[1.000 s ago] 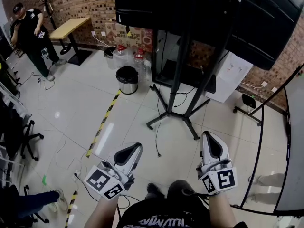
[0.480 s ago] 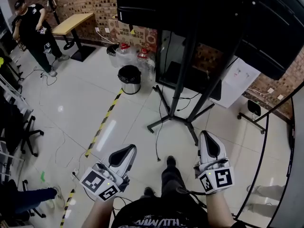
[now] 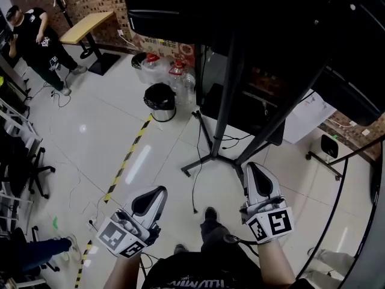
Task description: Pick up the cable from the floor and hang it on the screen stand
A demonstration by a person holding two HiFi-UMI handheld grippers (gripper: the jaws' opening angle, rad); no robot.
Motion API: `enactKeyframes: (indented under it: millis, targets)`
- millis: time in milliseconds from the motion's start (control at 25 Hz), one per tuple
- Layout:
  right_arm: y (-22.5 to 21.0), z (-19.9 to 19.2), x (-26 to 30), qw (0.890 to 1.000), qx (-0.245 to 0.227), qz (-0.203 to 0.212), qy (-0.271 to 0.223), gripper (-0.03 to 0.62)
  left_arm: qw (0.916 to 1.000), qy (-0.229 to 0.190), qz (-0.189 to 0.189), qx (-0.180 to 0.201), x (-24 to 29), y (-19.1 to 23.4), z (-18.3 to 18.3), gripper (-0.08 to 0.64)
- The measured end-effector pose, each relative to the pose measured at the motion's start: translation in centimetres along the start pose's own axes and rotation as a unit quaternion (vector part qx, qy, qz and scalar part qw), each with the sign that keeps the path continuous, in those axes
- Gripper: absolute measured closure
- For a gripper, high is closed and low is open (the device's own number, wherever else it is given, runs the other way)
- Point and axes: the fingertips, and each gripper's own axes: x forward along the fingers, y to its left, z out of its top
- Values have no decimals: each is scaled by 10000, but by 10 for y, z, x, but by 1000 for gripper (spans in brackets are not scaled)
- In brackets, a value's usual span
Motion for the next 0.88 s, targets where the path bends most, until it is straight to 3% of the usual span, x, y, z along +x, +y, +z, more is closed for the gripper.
enactKeyframes:
  millis: [240,480,680,880]
  targets:
    - [-35,-35,28,9989,289,106,354,584,9989,136,451,81,28,20,-12,559]
    - [-20,-84,55,9963,405,282,705,584,9976,256,651,16,32,52,-32,560]
    - [-4,-135,60,9941,453,251,950,584,9975,511,479,50,28,78,-80,560]
    - [-9,-197,82,9928,433,-113,1111,584,9985,457,273,-161,42,129,-131,560]
